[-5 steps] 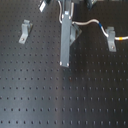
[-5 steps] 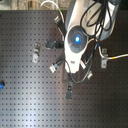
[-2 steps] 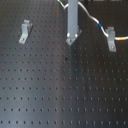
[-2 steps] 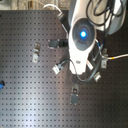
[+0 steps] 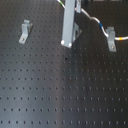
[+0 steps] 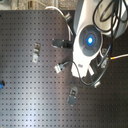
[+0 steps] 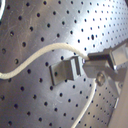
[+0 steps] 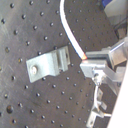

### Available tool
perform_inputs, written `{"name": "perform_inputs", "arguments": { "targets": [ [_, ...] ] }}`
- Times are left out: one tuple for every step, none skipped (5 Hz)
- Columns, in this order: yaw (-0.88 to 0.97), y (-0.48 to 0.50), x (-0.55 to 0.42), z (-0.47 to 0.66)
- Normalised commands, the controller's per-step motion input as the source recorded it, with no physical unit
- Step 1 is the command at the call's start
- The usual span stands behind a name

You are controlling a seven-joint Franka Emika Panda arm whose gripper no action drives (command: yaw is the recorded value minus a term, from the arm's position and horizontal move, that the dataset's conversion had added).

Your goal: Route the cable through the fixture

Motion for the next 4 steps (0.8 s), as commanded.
{"name": "perform_inputs", "arguments": {
  "targets": [
    [0.89,0.001,-0.004,0.02],
    [0.9,0.0,0.0,0.03],
    [0.91,0.001,-0.002,0.04],
    [0.92,0.011,-0.016,0.02]
  ]
}}
